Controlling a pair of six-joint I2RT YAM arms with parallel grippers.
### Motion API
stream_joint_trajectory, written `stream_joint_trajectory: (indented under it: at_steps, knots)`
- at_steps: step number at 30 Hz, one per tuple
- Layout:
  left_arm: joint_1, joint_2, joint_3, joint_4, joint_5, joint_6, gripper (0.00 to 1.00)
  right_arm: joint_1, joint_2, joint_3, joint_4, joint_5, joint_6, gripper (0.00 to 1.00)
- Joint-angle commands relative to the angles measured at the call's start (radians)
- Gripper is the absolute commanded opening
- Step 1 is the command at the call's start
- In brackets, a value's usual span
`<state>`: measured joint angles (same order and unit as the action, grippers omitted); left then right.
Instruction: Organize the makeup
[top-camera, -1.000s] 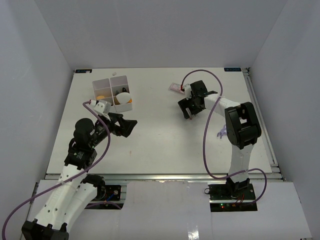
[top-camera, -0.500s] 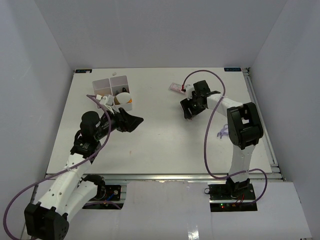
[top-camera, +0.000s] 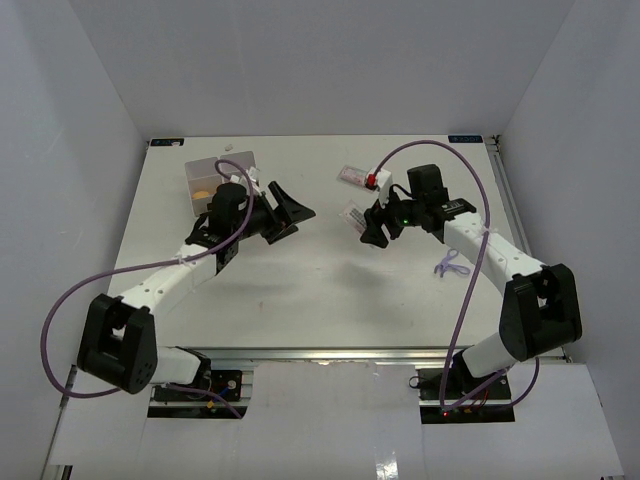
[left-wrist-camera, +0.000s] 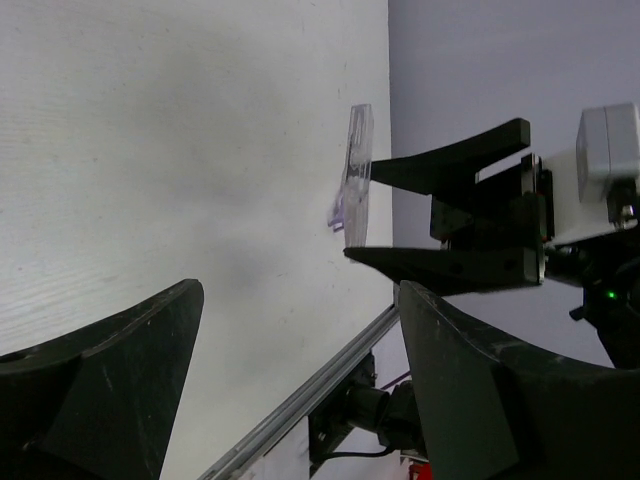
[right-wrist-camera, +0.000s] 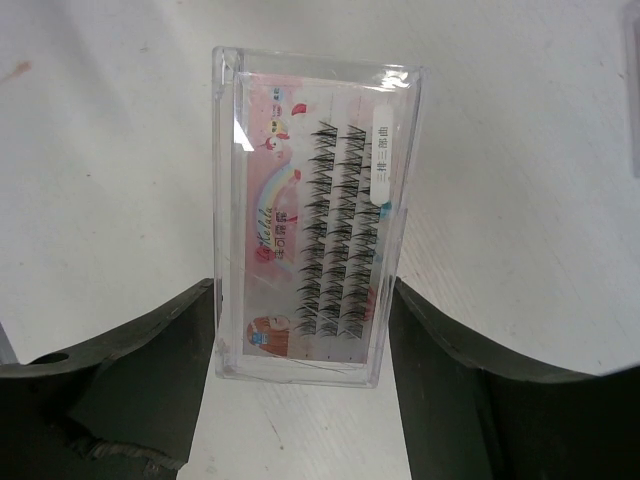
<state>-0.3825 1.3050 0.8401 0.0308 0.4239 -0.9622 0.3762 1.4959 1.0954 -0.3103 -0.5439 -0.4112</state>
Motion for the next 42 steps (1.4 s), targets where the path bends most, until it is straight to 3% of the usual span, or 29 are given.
stream_joint_trajectory:
  at_steps: [1, 5, 14, 22, 29, 32, 38, 42]
  knots:
    - [-0.074, 0.110, 0.122, 0.031, -0.039, -0.076, 0.89, 0.057, -0.031, -0.019, 0.037, -0.047, -0.038, 0.18]
    - [-0.119, 0.181, 0.171, 0.038, -0.041, -0.081, 0.86, 0.083, -0.046, -0.025, 0.047, -0.028, -0.041, 0.18]
    - [-0.158, 0.270, 0.183, 0.035, 0.013, -0.085, 0.57, 0.098, -0.080, -0.049, 0.080, -0.015, -0.041, 0.20]
    - [-0.177, 0.312, 0.221, 0.035, 0.024, -0.081, 0.43, 0.122, -0.089, -0.061, 0.080, -0.030, -0.057, 0.24]
    - [-0.179, 0.297, 0.221, 0.052, 0.045, -0.081, 0.14, 0.124, -0.092, -0.071, 0.086, -0.025, -0.061, 0.28]
    - [-0.179, 0.272, 0.206, 0.053, 0.034, -0.069, 0.01, 0.125, -0.096, -0.075, 0.088, -0.021, -0.061, 0.40]
    - [-0.162, 0.213, 0.201, -0.062, -0.037, 0.028, 0.00, 0.123, -0.139, -0.091, 0.094, 0.007, -0.076, 0.68]
    - [-0.089, 0.149, 0.208, -0.153, -0.099, 0.130, 0.00, 0.101, -0.171, -0.099, 0.094, 0.006, -0.081, 0.77]
